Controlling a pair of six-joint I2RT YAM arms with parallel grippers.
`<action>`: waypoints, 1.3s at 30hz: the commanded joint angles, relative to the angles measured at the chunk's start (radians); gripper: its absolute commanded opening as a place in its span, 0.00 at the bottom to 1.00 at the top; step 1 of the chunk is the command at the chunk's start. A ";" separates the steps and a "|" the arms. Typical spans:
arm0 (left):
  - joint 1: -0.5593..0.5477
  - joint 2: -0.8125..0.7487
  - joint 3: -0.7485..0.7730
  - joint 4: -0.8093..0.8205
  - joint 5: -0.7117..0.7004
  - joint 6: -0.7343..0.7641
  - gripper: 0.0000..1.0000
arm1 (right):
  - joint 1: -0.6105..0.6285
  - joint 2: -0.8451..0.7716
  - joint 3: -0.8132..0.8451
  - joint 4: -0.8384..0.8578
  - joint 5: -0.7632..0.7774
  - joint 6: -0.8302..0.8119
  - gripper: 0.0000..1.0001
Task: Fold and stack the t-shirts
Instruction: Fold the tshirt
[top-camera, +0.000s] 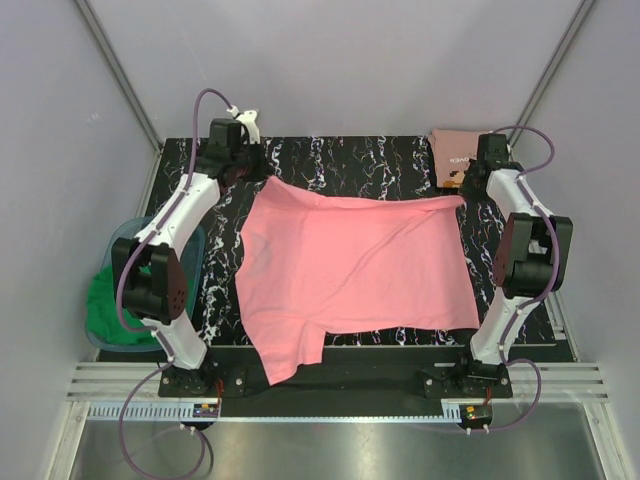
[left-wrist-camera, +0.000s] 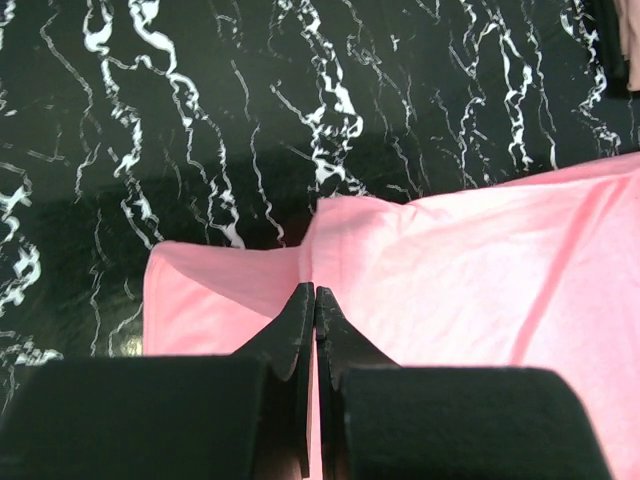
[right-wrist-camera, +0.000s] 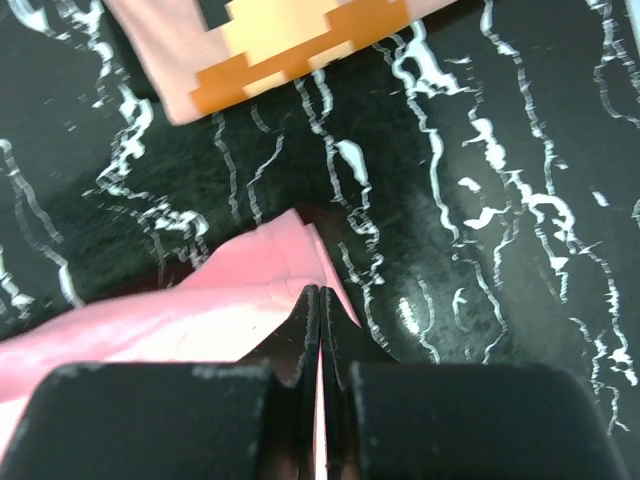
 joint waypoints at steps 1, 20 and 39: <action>-0.001 -0.095 -0.005 -0.021 -0.054 0.024 0.00 | 0.007 -0.065 -0.009 0.006 -0.043 0.018 0.00; -0.001 -0.255 -0.166 -0.086 -0.106 -0.014 0.00 | 0.006 -0.120 -0.070 -0.038 -0.014 0.045 0.00; -0.003 -0.353 -0.274 -0.127 -0.114 -0.054 0.00 | -0.003 -0.166 -0.144 -0.052 -0.005 0.053 0.00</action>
